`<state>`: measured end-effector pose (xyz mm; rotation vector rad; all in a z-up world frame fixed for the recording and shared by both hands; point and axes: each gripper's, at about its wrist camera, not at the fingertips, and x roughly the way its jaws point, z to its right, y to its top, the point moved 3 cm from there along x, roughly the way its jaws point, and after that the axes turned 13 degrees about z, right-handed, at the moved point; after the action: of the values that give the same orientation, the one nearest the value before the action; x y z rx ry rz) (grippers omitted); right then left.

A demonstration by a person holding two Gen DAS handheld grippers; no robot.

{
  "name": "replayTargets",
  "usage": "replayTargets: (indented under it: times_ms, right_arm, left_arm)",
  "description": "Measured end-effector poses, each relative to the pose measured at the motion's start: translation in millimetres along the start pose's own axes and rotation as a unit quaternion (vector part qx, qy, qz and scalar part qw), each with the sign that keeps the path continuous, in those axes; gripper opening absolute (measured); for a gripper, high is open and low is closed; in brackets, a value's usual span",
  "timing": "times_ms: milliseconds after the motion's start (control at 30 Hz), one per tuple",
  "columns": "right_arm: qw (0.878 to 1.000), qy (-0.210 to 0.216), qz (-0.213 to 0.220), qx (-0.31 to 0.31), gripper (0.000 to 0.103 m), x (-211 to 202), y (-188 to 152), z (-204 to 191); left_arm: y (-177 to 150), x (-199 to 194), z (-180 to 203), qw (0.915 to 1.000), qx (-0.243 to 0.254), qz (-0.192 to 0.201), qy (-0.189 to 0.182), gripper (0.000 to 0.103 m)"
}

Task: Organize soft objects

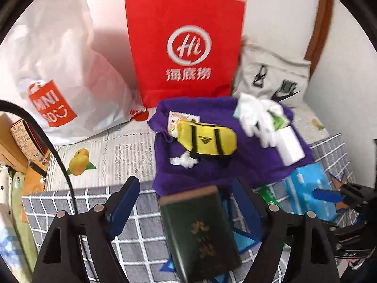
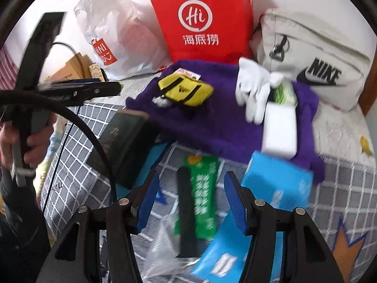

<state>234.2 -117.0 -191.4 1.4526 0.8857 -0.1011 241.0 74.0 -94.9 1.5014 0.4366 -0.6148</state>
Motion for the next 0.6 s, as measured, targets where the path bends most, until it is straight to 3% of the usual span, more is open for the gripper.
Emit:
replayTargets:
  times_ms: [133, 267, 467, 600]
  right_arm:
    - [1.0, -0.012, -0.003, -0.014, 0.057, 2, -20, -13]
    - [0.998, -0.023, -0.017, -0.047, 0.057, 10, -32, -29]
    - [0.992, -0.047, -0.067, -0.092, 0.042, 40, -44, -43]
    - [0.989, -0.06, -0.094, -0.094, 0.036, 60, -48, -41]
  left_arm:
    - [-17, -33, 3, 0.9953, -0.032, 0.069, -0.061, 0.08]
    - [-34, -48, 1, 0.9928, -0.039, 0.1, -0.053, 0.08]
    - [-58, -51, -9, 0.9915, -0.082, 0.056, -0.083, 0.079]
    - [-72, -53, -19, 0.9936, -0.081, 0.045, -0.065, 0.079]
